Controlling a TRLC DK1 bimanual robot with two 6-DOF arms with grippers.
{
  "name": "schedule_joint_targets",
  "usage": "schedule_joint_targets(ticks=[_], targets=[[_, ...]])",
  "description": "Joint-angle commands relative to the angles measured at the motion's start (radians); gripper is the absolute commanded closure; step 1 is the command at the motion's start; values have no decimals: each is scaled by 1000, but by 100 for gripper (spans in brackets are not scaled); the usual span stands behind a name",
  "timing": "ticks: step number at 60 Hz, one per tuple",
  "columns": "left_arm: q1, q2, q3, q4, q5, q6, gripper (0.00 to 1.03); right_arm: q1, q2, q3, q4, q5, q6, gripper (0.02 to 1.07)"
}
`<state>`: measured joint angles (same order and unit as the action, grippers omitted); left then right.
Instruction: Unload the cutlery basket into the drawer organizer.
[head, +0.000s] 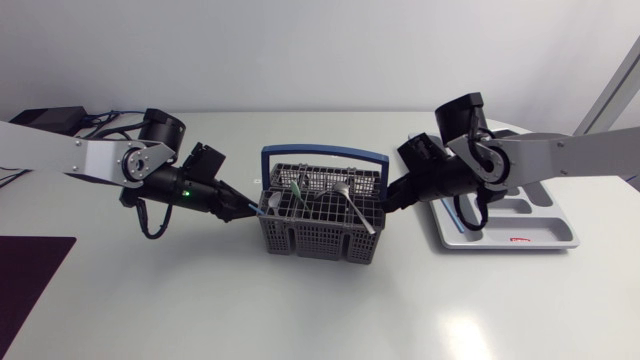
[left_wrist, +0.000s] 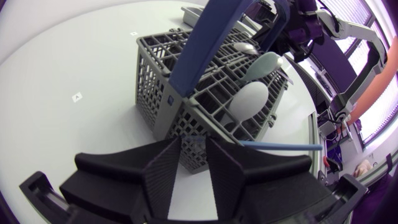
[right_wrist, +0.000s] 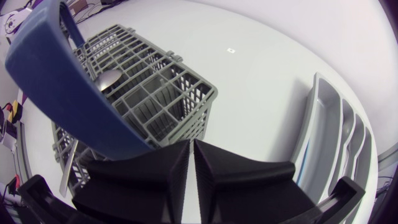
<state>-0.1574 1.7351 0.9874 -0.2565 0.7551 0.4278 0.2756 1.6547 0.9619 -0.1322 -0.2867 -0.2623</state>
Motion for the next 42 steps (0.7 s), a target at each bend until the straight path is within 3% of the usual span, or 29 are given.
schedule_joint_targets(ticks=[1, 18, 25, 29, 35, 42], targets=[[-11, -57, -46, 0, 49, 26, 72, 45, 42, 47, 16, -37, -15, 93], [35, -132, -95, -21, 41, 40, 72, -6, -22, 3, 17, -26, -29, 92], [55, -174, -104, -33, 15, 54, 70, -29, -121, -52, 3, -25, -46, 71], [62, -197, -112, -38, 1, 54, 66, -33, -184, -84, -14, -25, -57, 69], [75, -259, -131, -53, -16, 63, 65, -32, -289, -127, -63, -25, -63, 58], [76, -339, -148, -75, -42, 63, 65, -3, -391, -161, -127, -25, -71, 57]])
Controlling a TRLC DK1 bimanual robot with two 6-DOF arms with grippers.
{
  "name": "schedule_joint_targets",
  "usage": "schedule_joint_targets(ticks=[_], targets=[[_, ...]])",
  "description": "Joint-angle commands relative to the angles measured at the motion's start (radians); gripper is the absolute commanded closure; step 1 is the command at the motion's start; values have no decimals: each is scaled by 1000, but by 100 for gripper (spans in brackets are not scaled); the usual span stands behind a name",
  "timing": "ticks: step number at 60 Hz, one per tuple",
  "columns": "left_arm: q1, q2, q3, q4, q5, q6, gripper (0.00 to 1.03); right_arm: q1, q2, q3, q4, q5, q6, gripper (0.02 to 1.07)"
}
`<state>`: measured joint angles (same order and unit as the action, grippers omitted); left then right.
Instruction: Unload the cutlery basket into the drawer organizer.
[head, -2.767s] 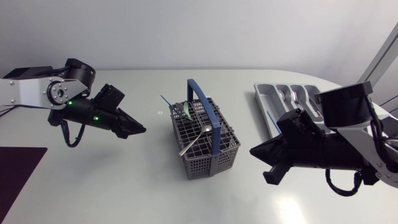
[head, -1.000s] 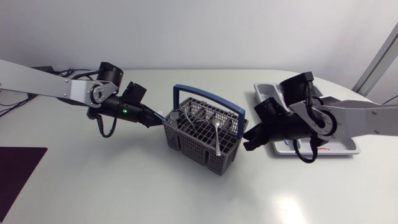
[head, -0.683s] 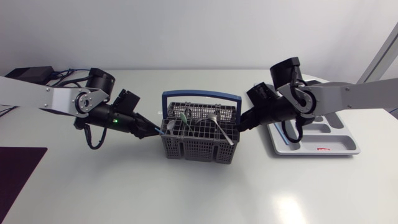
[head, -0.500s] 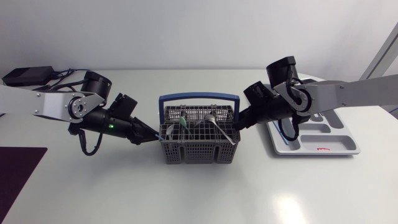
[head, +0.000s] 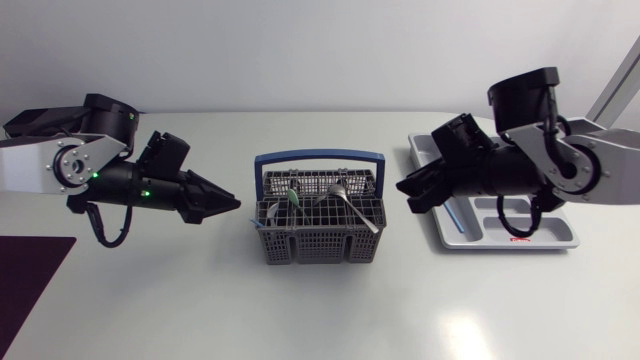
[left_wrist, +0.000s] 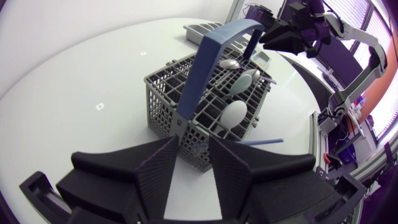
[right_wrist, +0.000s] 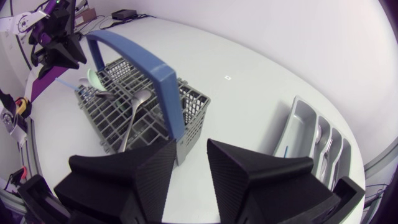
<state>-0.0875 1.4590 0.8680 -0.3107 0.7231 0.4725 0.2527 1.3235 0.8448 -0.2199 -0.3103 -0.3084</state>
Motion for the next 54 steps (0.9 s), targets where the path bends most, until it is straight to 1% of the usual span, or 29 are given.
schedule_joint_targets(ticks=[1, 7, 16, 24, 31, 54], targets=[[6, -75, -29, -28, -13, 18, 64, 30, -73, -49, -50, -1, -23, 57], [2, -140, -26, -62, -24, 18, 64, 99, -129, -55, -104, 40, -14, 52], [-26, -207, -18, -107, -50, 17, 64, 218, -156, -38, -161, 135, 19, 52], [-49, -232, -21, -126, -62, 15, 64, 304, -122, -4, -199, 217, 52, 52], [-63, -239, -26, -130, -68, 14, 65, 327, -78, 25, -211, 252, 66, 52], [-86, -252, -43, -134, -77, 12, 65, 347, 33, 54, -217, 298, 66, 52]])
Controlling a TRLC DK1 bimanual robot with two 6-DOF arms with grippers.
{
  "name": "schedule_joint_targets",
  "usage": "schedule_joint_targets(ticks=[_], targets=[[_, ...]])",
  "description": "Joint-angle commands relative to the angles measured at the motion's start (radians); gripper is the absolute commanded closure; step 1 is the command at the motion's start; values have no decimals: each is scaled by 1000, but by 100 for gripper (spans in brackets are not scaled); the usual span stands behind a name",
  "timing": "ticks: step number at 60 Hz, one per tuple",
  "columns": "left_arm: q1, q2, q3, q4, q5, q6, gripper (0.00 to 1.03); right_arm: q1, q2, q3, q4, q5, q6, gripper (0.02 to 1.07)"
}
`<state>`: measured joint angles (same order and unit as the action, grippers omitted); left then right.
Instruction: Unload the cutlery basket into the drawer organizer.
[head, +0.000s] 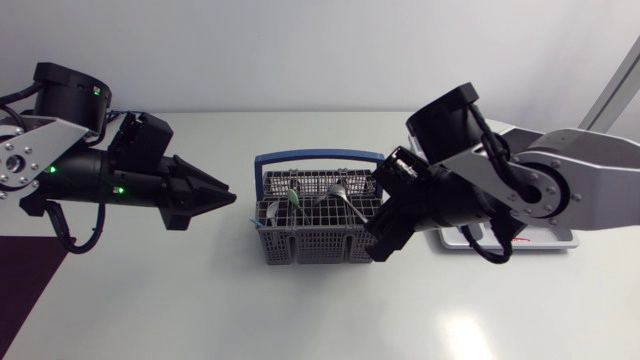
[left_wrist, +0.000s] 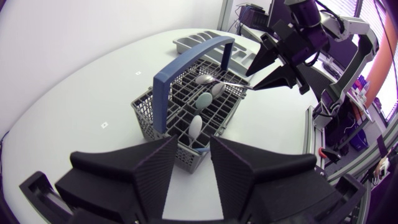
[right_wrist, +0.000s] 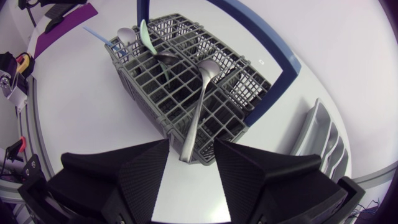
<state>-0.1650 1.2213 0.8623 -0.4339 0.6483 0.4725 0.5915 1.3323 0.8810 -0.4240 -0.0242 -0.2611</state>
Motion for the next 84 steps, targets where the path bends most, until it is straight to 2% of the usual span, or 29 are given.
schedule_joint_targets(ticks=[1, 25, 39, 46, 84], targets=[[-8, -14, -37, -11, -3, 12, 65, 8, 25, 18, -13, 12, 19, 52], [-19, -28, -42, -16, -4, 11, 65, 57, 67, 7, -10, 95, 17, 53], [-19, -32, -42, -17, -6, 9, 65, 70, 77, 10, -7, 113, 25, 80], [-19, -37, -45, -17, -6, 9, 65, 70, 79, 18, -10, 119, 28, 91], [-21, -51, -49, -22, -6, 6, 65, 80, -4, 15, -62, 118, 26, 92]])
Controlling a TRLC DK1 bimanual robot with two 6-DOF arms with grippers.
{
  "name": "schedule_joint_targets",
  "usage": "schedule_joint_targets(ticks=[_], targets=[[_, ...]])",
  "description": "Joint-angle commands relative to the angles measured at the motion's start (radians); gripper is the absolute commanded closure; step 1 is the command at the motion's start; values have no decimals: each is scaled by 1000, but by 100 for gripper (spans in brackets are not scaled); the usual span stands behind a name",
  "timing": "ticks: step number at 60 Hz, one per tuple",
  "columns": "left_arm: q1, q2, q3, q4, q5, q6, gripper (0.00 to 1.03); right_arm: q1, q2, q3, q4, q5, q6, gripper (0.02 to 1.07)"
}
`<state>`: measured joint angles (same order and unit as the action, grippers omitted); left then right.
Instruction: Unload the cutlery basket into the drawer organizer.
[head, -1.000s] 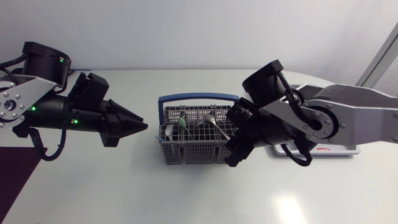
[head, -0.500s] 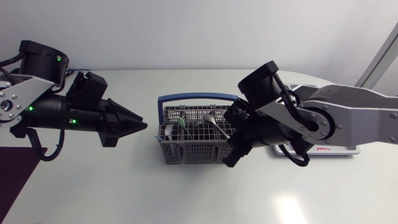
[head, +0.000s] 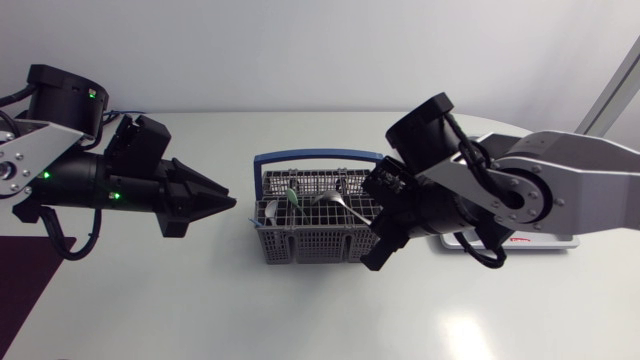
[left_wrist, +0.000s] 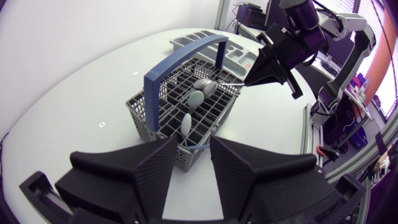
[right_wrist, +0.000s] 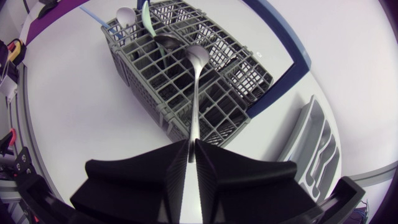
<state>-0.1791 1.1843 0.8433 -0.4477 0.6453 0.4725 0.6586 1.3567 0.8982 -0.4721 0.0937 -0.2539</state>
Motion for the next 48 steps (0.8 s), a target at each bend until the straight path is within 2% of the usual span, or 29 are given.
schedule_joint_targets(ticks=[1, 16, 17, 19, 22, 28, 48], targets=[[-7, -12, -30, -8, -3, 6, 65, 13, -30, -2, -16, 1, 19, 92], [-20, -12, -21, -14, -4, 5, 65, -1, -27, 2, -14, 1, 8, 91], [-20, -14, -21, -14, -4, 5, 65, -1, -25, 2, -14, 1, 8, 89], [-23, -14, -21, -14, -6, 5, 65, 1, -24, 2, -14, 1, 8, 78], [-23, -12, -21, -16, -7, 5, 65, 1, -21, 1, -14, 1, 2, 68], [-23, -14, -20, -17, -9, 5, 65, -1, -11, 4, -14, 1, -4, 63], [-28, -14, -16, -19, -13, 5, 65, -14, 13, -10, -13, 0, -15, 62]])
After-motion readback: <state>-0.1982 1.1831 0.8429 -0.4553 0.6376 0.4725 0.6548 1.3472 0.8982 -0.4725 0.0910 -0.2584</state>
